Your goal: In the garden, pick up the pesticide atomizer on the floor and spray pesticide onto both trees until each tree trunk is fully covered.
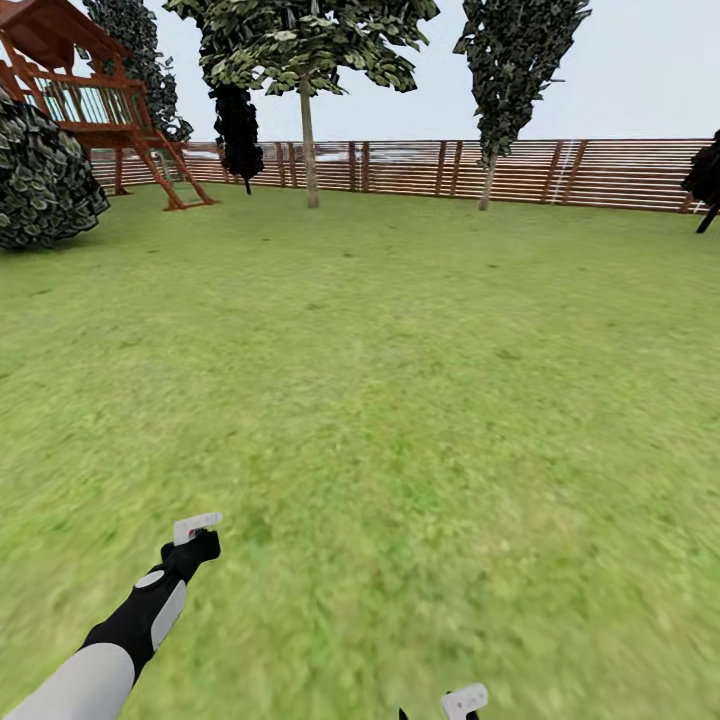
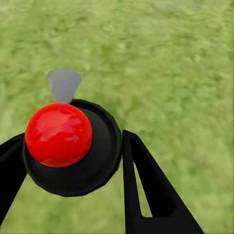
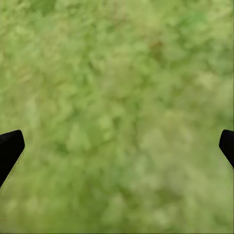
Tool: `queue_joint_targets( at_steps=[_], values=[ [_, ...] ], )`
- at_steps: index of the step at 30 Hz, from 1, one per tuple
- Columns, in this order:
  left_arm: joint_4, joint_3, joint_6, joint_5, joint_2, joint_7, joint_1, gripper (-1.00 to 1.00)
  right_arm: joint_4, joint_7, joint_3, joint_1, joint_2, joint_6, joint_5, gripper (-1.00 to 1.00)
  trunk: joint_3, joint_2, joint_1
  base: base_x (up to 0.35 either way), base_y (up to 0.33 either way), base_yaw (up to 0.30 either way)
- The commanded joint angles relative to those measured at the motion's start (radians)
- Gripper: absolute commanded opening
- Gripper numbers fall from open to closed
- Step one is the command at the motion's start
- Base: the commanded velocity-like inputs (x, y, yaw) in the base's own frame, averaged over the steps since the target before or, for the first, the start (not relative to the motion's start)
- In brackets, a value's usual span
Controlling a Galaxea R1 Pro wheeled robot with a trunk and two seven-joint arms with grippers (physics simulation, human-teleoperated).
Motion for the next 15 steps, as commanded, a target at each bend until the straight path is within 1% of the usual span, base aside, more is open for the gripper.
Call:
queue_joint_targets(
  at_steps=[1, 15],
  values=[
    [0.0, 0.0, 0.0, 0.0, 0.0, 0.0, 0.0, -1.0, 0.0, 0.0, 0.0, 0.0, 0.0, 0.0, 0.0, 1.0, 0.0, 0.0, 0.0, 0.338, 0.101, 0.0],
    [0.0, 0.0, -0.001, 0.0, -0.001, 0.0, 0.0, -1.0, 0.0, 0.0, 0.0, 0.0, 0.0, 0.0, 0.0, 1.0, 0.0, 0.0, 0.0, 0.338, 0.101, 0.0]
  ],
)
